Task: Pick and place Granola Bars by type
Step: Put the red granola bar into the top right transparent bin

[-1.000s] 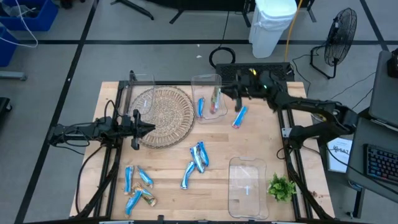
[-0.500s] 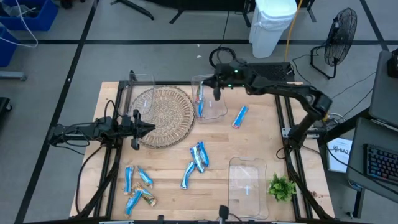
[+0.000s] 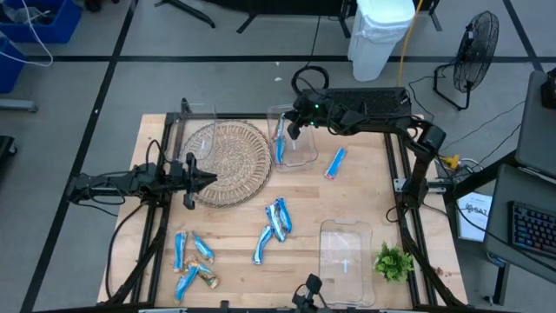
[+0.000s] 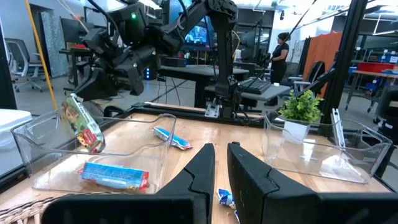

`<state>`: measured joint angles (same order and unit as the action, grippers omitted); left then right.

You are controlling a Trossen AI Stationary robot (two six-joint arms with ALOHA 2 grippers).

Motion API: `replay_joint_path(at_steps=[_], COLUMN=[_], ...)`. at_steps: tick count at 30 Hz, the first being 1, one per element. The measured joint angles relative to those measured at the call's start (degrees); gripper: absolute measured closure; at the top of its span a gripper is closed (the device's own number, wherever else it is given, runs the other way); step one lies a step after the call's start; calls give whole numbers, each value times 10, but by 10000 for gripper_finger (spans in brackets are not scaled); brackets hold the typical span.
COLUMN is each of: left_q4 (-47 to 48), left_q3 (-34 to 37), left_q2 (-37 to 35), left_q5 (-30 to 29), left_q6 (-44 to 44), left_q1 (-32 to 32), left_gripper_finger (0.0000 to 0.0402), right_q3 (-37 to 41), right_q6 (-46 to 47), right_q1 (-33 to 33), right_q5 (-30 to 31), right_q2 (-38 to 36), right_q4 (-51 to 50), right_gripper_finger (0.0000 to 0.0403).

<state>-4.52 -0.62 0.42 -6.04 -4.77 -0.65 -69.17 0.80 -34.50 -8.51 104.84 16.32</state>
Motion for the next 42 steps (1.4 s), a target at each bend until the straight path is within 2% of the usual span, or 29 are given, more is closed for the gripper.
replay_joint_path(at_steps=[10, 30, 42], left_q4=[0, 0, 0], left_q3=[0, 0, 0], left_q2=[0, 0, 0], left_q5=[0, 0, 0], left_q6=[0, 0, 0], left_q1=[0, 0, 0], left_gripper_finger=[353, 353, 353], right_q3=[0, 2, 2], right_q6=[0, 8, 11], right_q1=[2, 5, 5], right_q5=[73, 72, 70], right_q2=[-1, -1, -1], right_q4=[1, 1, 1], right_gripper_finger=[402, 388, 334])
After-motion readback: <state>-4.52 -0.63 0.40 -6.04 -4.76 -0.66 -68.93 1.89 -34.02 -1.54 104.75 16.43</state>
